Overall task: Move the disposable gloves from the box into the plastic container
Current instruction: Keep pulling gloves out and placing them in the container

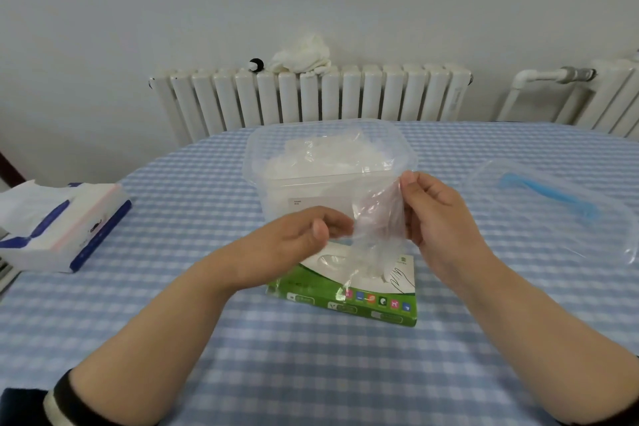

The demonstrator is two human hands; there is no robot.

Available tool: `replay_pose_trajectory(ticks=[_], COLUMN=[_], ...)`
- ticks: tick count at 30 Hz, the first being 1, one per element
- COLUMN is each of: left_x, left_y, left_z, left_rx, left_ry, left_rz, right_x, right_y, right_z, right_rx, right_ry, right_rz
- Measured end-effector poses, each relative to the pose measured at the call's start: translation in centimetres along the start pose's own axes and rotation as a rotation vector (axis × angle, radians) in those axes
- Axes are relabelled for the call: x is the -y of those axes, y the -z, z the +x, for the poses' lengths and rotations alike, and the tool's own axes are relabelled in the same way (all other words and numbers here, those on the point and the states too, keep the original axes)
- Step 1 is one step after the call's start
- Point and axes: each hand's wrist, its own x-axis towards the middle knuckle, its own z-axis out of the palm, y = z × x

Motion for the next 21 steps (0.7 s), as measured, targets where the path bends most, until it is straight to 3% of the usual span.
replay_pose_trajectory(ticks=[4,8,10,14,17,21], left_x=[-2.0,-4.6,-5.5,-6.3,-6.5,-6.7], left_y=[-0.3,-0.8,-0.9,-0.4,0.0,0.4], left_z=[-0.1,0.2,0.8,1.1,1.0,0.8], left_rx=[-0.024,-0.272,-0.369,-0.321,-0.262,-0.200], left_ry=[-0.034,-0.068,-0.105,-0.193,-0.210,-0.211], left_rz=[-0.220,-0.373,-0.337,-0.237,-0.173,-0.106], right_x=[0.5,0.7,0.7,1.1,2.0,2.3], right_y=[-0.2,-0.5,-0.7,-0.3,0.3,0.4], right_z=[-0.8,-2.1,-2.5,-1.6,-0.6,-0.8], right_rx=[-0.057,0.034,0.088,0.217,0.444,0.581], right_ry=[0.247,0.437,0.471,0.190,-0.105,-0.178], right_rz=[-0.255,-0.416,-0.428,-0.215,0.010,-0.041])
